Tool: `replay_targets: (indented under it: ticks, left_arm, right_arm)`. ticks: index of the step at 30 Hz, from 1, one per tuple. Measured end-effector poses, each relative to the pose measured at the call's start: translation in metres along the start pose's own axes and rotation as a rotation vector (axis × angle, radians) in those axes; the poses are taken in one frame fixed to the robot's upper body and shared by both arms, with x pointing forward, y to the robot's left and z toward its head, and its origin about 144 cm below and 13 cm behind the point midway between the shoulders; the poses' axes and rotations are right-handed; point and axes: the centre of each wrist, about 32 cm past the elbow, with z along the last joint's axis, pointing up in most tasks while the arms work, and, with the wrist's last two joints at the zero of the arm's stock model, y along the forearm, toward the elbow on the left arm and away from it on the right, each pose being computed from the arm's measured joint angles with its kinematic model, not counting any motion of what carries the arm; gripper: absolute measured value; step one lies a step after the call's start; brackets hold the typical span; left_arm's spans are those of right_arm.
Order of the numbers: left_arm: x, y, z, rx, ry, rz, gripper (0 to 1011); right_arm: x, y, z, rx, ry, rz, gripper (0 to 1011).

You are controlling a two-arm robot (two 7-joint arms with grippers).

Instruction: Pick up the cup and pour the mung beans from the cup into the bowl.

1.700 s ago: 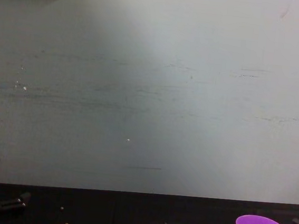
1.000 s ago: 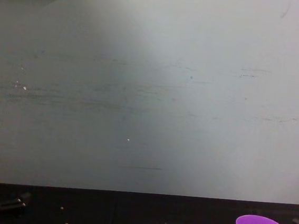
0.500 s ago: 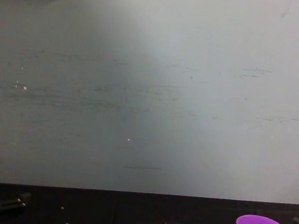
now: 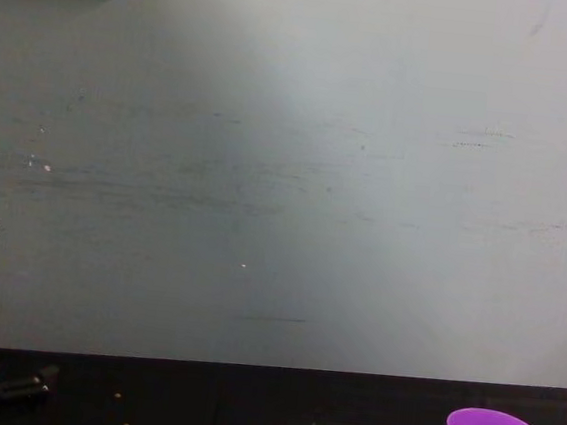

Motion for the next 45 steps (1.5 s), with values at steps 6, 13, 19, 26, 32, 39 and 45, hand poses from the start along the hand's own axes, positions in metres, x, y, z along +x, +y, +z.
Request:
replay_targets:
  ticks: [6, 13, 19, 26, 32, 39, 45]
  left_arm:
    - [0.0, 0.0, 0.0, 0.0, 0.0, 0.0, 1000]
    - [0.0, 0.0, 0.0, 0.0, 0.0, 0.0, 1000]
    - [0.0, 0.0, 0.0, 0.0, 0.0, 0.0, 1000]
    - [0.0, 0.0, 0.0, 0.0, 0.0, 0.0, 1000]
    - [0.0, 0.0, 0.0, 0.0, 0.0, 0.0, 1000]
    - [0.0, 0.0, 0.0, 0.0, 0.0, 0.0, 1000]
    - [0.0, 0.0, 0.0, 0.0, 0.0, 0.0, 1000]
  right_arm:
    - [-0.012, 0.003, -0.017, 0.02, 0.088, 0.108, 1003]
    - [-0.024, 0.019, -0.026, 0.025, 0.125, 0.147, 1003]
    - [-0.028, 0.039, -0.028, 0.018, 0.134, 0.118, 1003]
    - [-0.029, 0.061, -0.029, 0.003, 0.144, 0.076, 1003]
    - [-0.03, 0.071, -0.027, -0.001, 0.143, 0.089, 1003]
    - [-0.03, 0.078, -0.025, -0.001, 0.143, 0.091, 1003]
    - [-0.03, 0.08, -0.024, -0.001, 0.148, 0.092, 1003]
